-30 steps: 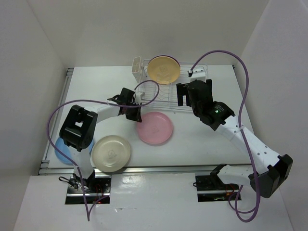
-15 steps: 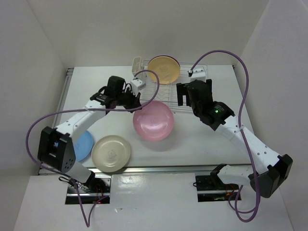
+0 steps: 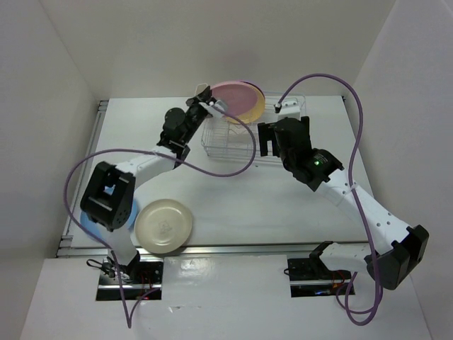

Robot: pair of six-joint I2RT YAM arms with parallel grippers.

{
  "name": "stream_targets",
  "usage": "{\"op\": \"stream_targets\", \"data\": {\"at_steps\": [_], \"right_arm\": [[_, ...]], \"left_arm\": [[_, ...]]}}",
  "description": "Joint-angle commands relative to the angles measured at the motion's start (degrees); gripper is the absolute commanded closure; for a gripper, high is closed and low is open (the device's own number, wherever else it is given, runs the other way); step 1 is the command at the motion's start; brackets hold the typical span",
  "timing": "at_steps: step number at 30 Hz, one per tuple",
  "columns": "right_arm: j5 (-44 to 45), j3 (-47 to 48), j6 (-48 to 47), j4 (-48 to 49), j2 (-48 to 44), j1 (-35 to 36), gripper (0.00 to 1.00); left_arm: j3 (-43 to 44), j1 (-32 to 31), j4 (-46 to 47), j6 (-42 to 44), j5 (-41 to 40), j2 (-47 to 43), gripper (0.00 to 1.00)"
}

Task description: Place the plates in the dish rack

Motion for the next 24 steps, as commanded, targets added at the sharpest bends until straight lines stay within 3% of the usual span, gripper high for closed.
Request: {"op": "stream_targets", "data": {"at_steps": [1, 6, 9, 17, 24], "right_arm": [[0.9, 0.9, 0.8, 1.6, -0.7, -0.3, 0.0], [2.9, 2.0, 2.1, -0.5, -1.2, -0.3, 0.0], [4.3, 2.0, 2.1, -1.2, -1.7, -0.3, 0.0], [6.8, 4.0, -0.7, -2.4, 0.3, -0.8, 0.0], [6.8, 5.1, -1.9, -1.1, 3.5, -0.8, 0.0]], "left_arm": [[9.3, 0.8, 15.3, 5.6, -3.4, 5.5, 1.0], [22.0, 3.4, 8.2, 4.1, 2.7, 16.1, 1.0], [24.7, 4.7, 6.9, 3.5, 7.5, 18.4, 1.0], [23.8, 5.3, 3.9, 5.7, 13.3, 22.7, 1.0], [27.0, 4.7, 4.8, 4.7, 12.1, 27.8, 1.0]]}}
